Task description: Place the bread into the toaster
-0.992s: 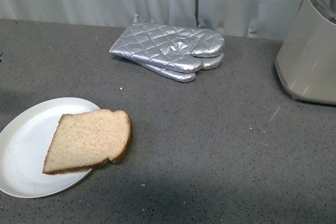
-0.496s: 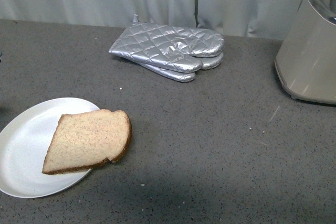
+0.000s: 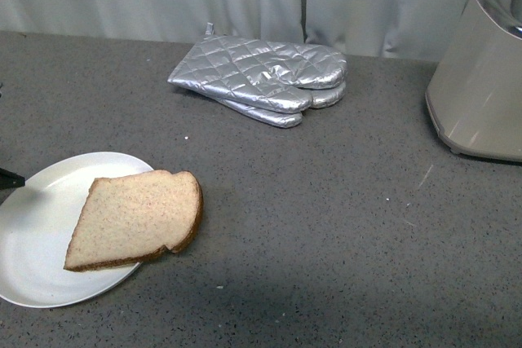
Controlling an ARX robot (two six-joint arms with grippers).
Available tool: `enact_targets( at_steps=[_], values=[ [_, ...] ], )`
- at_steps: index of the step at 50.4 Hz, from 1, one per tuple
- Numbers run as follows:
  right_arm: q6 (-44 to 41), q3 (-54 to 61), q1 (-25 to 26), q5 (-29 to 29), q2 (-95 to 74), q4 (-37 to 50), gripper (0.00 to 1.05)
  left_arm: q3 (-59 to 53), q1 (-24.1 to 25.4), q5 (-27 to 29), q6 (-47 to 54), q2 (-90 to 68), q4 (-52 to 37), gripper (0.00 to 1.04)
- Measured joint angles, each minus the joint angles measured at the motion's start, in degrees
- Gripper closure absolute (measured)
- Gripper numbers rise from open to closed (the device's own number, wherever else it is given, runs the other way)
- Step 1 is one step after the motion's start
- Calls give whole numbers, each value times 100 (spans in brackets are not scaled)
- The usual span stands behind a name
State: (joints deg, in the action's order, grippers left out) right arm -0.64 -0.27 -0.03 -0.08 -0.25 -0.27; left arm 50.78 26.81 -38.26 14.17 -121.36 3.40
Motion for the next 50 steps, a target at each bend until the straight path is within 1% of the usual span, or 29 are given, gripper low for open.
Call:
enact_targets(
  at_steps=[8, 10, 11, 15, 16, 18, 19, 22, 24, 26, 31, 33, 34, 36, 37, 50],
  values=[
    [2, 0, 0, 0, 0, 0, 9, -55, -63, 291, 560, 13, 98, 7],
    [2, -2, 0, 0, 0, 0, 9, -72, -79, 391, 669, 15, 101, 10],
    [2, 0, 0, 0, 0, 0, 9, -94, -96, 476, 710, 13, 92, 15],
    [2, 0, 0, 2, 0, 0, 9, -140, -116, 695, 765, 0, 11, 30],
    [2, -2, 0, 2, 0, 0, 9, -151, -127, 758, 776, 0, -9, 35],
    [2, -2, 0, 0, 0, 0, 9, -160, -138, 800, 785, 0, -15, 41],
    [2, 0, 0, 0, 0, 0, 9, -177, -146, 824, 787, 0, -31, 46],
    [2, -2, 0, 0, 0, 0, 9, -216, -146, 846, 782, 0, -46, 57],
    [2, -2, 0, 0, 0, 0, 9, -227, -146, 855, 780, 0, -46, 61],
    [2, 0, 0, 0, 0, 0, 9, -256, -149, 855, 763, 0, -46, 68],
    [2, 0, 0, 0, 0, 0, 9, -315, -173, 837, 686, 0, -46, 80],
    [2, -2, 0, 0, 0, 0, 9, -352, -197, 837, 601, 7, -57, 90],
    [2, 0, 0, 0, 0, 0, 9, -358, -201, 837, 595, 7, -63, 91],
    [2, -2, 0, 2, 0, 0, 9, -393, -221, 826, 470, 33, -81, 100],
    [2, 0, 0, 2, 0, 0, 9, -400, -229, 837, 439, 48, -81, 102],
    [2, 0, 0, 0, 0, 0, 9, -595, -584, 866, -520, 459, -251, 101]
  ],
)
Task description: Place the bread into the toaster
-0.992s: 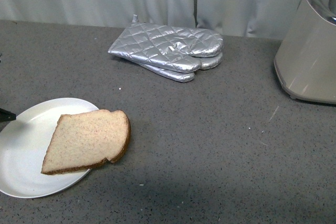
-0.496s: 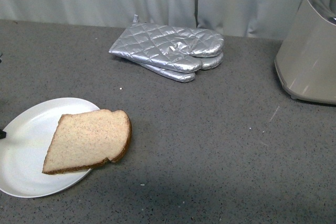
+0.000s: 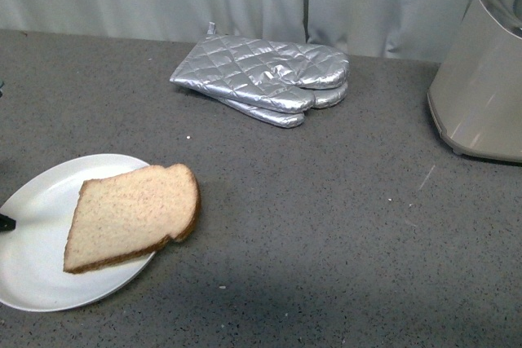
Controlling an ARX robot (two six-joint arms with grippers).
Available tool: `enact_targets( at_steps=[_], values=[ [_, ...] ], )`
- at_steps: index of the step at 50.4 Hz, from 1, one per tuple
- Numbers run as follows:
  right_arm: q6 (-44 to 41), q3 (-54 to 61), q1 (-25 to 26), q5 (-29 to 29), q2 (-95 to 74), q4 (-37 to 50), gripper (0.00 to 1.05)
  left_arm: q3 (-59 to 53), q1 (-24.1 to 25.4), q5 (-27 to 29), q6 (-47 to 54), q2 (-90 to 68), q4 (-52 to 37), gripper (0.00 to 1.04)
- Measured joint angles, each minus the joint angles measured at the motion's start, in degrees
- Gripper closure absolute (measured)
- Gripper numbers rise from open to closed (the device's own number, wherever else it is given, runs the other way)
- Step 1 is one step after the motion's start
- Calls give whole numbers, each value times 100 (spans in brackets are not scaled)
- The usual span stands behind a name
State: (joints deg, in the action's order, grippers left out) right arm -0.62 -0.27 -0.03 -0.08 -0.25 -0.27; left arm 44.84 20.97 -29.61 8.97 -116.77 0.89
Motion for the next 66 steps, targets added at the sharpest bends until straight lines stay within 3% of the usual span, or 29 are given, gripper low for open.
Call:
enact_targets(
  at_steps=[9, 25, 43, 58, 66],
  values=[
    [0, -2, 0, 0, 0, 0, 9, -26, -529, -15, -752, 546, -87, 101],
    [0, 0, 0, 0, 0, 0, 9, -111, -2238, 695, -2142, 1016, -588, 101],
    [0, -2, 0, 0, 0, 0, 9, 254, -4076, 1294, -3270, 142, -1241, 101],
    [0, -2, 0, 0, 0, 0, 9, 765, -4848, 1624, -3974, -535, -1338, 101],
    [0, 0, 0, 0, 0, 0, 9, 595, -4782, 1552, -4079, -389, -1467, 71]
  ],
)
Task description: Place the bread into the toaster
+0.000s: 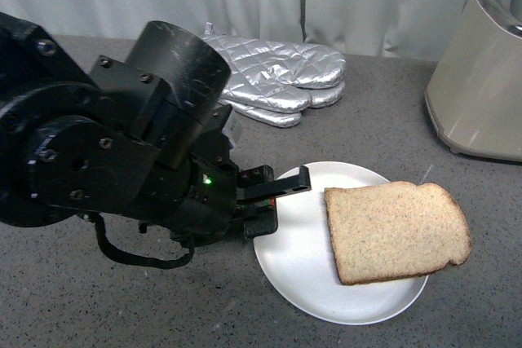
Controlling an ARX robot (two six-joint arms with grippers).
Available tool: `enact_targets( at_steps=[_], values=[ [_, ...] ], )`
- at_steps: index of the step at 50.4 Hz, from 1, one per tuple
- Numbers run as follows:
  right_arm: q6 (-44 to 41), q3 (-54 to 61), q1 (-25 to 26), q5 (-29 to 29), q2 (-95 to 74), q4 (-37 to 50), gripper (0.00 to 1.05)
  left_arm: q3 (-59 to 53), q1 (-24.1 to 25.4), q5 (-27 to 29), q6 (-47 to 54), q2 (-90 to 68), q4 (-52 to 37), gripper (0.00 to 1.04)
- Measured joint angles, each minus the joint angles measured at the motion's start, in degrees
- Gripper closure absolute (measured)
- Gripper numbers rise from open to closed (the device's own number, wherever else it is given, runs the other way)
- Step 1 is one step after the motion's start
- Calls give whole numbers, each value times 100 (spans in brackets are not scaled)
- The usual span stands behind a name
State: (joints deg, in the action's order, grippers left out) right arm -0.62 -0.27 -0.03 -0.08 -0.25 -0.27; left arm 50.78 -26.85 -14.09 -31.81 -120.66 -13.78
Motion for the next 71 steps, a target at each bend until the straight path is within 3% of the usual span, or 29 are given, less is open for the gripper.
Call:
enact_targets(
  at_steps=[6, 10, 19, 24, 28, 30, 35, 39, 41, 45, 66, 71],
  values=[
    [0, 0, 0, 2, 0, 0, 9, -623, 601, -155, 7, 664, -407, 48],
    [0, 0, 0, 2, 0, 0, 9, -1272, 1421, -391, 61, 1488, -601, 30],
    [0, -2, 0, 0, 0, 0, 9, -2332, 2981, -938, 352, 2889, -391, 5],
    [-2, -2, 0, 0, 0, 0, 9, -3226, 3595, -280, 1091, 3102, -2124, 20],
    [0, -2, 0, 7, 0, 7, 9, -4325, 4083, -219, 1851, 3888, -3709, 32],
    [-2, -2, 2, 9, -17, 7, 9, -4811, 4306, -256, 2371, 5292, -3346, 41],
    [0, -4, 2, 2, 0, 13, 9, -4994, 4188, 22, 2817, 8441, -813, 59],
    [0, -4, 0, 4, -2, 17, 9, -4994, 3117, 1196, 2999, 11060, 990, 77],
    [0, -4, 0, 17, 0, 17, 9, -4992, 2811, 1266, 3058, 11676, 1303, 86],
    [0, -4, 0, 17, 0, 17, 9, -4992, 2715, 1377, 3093, 12002, 1353, 101],
    [0, -4, 0, 2, 0, 17, 9, -4992, 2699, 1405, 3132, 12041, 1366, 100],
    [0, -4, 0, 2, 0, 17, 9, -4994, 2699, 1410, 3141, 12043, 1366, 78]
  ],
)
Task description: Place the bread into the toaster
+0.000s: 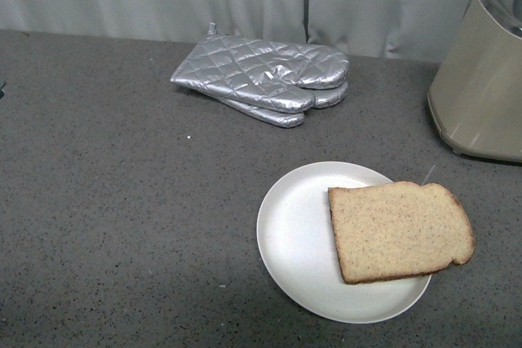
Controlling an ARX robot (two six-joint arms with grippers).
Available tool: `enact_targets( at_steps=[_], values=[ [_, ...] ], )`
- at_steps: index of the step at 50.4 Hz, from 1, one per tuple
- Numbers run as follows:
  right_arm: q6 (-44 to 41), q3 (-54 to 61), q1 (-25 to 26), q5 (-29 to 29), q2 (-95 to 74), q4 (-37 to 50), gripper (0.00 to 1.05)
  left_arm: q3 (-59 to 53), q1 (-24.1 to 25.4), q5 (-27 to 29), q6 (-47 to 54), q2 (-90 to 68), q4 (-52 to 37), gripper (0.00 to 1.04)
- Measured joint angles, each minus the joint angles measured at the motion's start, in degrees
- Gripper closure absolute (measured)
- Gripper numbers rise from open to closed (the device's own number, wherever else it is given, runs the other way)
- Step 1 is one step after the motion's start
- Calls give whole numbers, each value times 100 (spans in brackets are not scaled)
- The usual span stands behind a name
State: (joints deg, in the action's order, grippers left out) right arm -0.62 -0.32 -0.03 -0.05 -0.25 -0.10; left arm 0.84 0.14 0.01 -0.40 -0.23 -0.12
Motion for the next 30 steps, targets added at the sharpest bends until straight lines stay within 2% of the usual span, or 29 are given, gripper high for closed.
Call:
enact_targets(
  at_steps=[5, 19, 30],
  values=[
    [0, 0, 0, 2, 0, 0, 9, 2, 0, -2, 17, 0, 0, 101],
    [0, 0, 0, 0, 0, 0, 9, 2, 0, -4, 17, 0, 0, 101],
    [9, 0, 0, 2, -2, -2, 9, 0, 0, -4, 15, 0, 0, 70]
  ],
)
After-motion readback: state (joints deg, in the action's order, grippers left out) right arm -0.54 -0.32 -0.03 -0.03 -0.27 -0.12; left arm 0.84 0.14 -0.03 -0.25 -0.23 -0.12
